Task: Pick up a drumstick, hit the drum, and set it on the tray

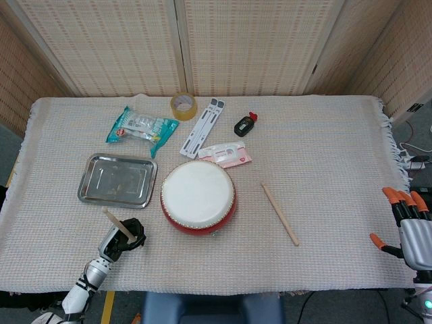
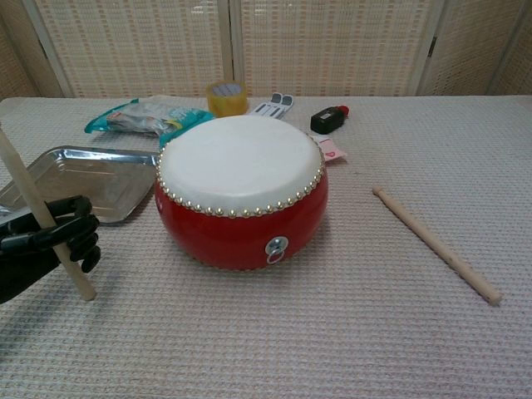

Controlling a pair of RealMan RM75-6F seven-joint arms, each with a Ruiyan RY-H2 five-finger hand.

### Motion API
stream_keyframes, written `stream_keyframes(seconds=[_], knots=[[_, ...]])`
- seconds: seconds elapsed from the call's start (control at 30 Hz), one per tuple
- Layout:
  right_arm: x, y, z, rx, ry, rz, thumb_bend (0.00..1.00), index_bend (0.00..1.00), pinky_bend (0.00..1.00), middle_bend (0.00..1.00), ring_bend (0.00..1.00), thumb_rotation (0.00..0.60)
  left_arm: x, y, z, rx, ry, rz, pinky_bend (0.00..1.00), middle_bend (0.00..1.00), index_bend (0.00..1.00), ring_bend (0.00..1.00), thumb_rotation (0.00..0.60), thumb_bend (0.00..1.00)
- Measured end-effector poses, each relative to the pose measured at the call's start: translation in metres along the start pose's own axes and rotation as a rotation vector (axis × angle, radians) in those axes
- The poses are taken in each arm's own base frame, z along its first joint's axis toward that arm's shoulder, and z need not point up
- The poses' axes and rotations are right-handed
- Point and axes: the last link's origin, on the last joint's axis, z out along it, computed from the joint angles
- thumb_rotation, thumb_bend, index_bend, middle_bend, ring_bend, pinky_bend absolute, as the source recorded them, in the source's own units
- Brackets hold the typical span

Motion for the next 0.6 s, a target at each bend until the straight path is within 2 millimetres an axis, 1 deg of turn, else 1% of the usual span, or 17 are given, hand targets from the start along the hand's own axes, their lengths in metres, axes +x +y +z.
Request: stream_keyframes(seconds=[0.3, 0.6], knots=[[0.0011, 0.0, 0.0003, 0.001, 0.003, -0.003, 0.18, 0.0, 0.03, 0.08, 0.0, 0.6, -0.003, -0.0038, -0.001, 0.004, -0.011, 0.035, 0.64, 0.75, 0.68, 0.73, 0.6, 0.24], [0.0004, 0.0, 0.0015, 0.001, 0.0, -0.002, 0.18, 0.0, 0.03, 0.08, 0.0, 0.6, -0.0066, -0.0101, -0.0009, 0.028, -0.022, 0.045, 0.64, 0.76, 0.7, 0.73, 0.6, 0.21]])
